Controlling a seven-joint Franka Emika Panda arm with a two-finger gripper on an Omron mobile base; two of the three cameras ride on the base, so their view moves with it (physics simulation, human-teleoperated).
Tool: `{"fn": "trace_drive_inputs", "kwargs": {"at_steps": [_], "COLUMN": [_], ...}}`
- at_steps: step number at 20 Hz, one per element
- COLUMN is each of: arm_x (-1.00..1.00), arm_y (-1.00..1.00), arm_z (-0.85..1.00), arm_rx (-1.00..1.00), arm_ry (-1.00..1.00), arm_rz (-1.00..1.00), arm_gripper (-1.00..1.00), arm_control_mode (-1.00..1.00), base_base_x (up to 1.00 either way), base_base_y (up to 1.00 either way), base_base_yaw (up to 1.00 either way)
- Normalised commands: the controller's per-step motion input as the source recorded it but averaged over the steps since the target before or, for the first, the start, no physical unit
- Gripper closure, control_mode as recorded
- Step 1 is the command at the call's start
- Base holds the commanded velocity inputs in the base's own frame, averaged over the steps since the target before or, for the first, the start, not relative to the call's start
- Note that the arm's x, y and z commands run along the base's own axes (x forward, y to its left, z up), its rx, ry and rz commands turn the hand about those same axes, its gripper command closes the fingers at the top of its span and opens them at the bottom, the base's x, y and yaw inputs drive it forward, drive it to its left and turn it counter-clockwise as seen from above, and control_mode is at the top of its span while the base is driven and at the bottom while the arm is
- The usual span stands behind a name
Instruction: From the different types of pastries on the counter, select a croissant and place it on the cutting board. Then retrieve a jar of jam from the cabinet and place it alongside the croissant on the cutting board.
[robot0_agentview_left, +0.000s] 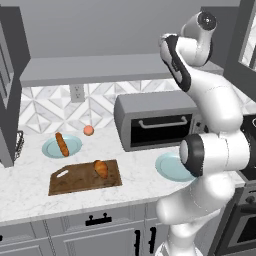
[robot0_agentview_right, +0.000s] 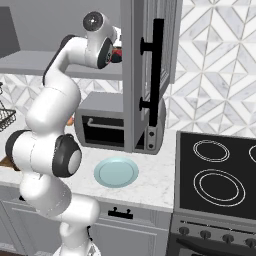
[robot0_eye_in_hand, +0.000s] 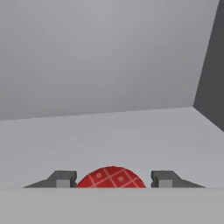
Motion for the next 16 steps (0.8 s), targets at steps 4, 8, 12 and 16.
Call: {"fn": "trace_drive_inputs", "kwargs": {"at_steps": [4, 8, 12, 16], "arm_x": [-0.40, -0.58, -0.64, -0.13], "arm_y": [0.11, 0.20, 0.21, 0.22], "arm_z": [0.38, 0.21, 0.07, 0.02], "arm_rx": [0.00, 0.00, 0.00, 0.00], "arm_ry": [-0.18, -0.08, -0.02, 0.03], "arm_rz": [0.04, 0.10, 0.09, 0.03], "arm_gripper": [1.00, 1.00, 1.00, 1.00], "arm_control_mode": [-1.00, -1.00, -1.00, -1.00], "base_base_x": [0.00, 0.00, 0.00, 0.00], "base_base_y": [0.00, 0.00, 0.00, 0.00], "base_base_yaw": [0.00, 0.00, 0.00, 0.00]}}
